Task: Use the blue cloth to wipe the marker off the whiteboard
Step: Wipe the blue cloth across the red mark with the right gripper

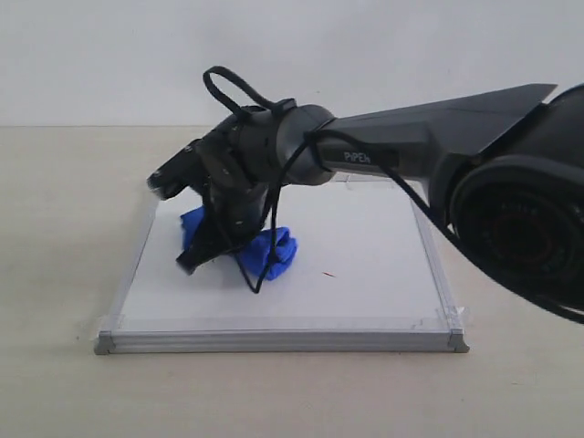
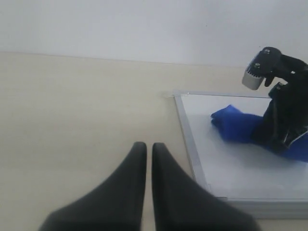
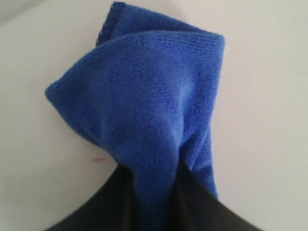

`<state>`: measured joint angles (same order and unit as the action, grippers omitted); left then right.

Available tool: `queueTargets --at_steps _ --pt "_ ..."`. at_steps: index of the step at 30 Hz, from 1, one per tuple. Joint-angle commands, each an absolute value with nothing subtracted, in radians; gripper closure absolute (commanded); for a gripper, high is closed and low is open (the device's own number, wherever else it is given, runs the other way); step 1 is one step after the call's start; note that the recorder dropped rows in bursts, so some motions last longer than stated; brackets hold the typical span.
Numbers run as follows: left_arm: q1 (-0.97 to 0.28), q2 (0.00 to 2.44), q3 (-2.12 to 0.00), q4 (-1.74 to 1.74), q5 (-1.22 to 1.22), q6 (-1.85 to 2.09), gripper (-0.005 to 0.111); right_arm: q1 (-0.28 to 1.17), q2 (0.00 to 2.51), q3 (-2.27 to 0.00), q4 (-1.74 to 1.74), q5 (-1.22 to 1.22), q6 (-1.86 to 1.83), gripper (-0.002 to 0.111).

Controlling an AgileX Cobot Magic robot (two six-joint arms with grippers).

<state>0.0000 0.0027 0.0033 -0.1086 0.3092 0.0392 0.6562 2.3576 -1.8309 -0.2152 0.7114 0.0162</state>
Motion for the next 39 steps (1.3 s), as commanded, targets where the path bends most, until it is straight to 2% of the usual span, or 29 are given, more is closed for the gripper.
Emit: queueTargets --at_steps 1,7,9,12,19,23,29,31,33,39 --pt "0.000 0.000 0.000 -0.115 0.306 0.046 0.102 0.614 2.384 -1.819 -0.378 0.785 0.164 0.108" --pt "0.000 0.000 0.000 -0.115 0.306 0.046 0.102 0.680 2.384 -1.819 0.242 0.735 -0.427 0.108" --pt "0.000 0.000 0.000 -0.115 0.306 0.046 0.102 0.693 2.384 -1.819 0.354 0.723 -0.551 0.108" --pt "0.000 0.000 0.000 -0.115 0.306 0.046 0.102 0.676 2.384 -1.819 0.270 0.667 -0.462 0.108" --pt "0.000 0.000 0.000 -0.115 0.306 0.046 0.102 0.614 2.384 -1.819 -0.321 0.698 0.120 0.108" --pt "0.000 0.000 0.000 -0.115 0.306 0.046 0.102 0.645 2.384 -1.819 -0.277 0.718 0.087 0.108" --pt "0.000 0.000 0.000 -0.115 0.306 0.046 0.102 0.755 2.384 -1.819 0.139 0.711 -0.377 0.108" --pt "0.000 0.000 0.000 -0.115 0.306 0.046 0.102 0.766 2.384 -1.819 0.165 0.716 -0.420 0.108" --pt "0.000 0.000 0.000 -0.115 0.306 0.046 0.102 0.758 2.384 -1.819 0.110 0.726 -0.370 0.108" --pt "0.000 0.000 0.000 -0.115 0.306 0.046 0.102 0.655 2.382 -1.819 -0.401 0.830 0.127 0.108"
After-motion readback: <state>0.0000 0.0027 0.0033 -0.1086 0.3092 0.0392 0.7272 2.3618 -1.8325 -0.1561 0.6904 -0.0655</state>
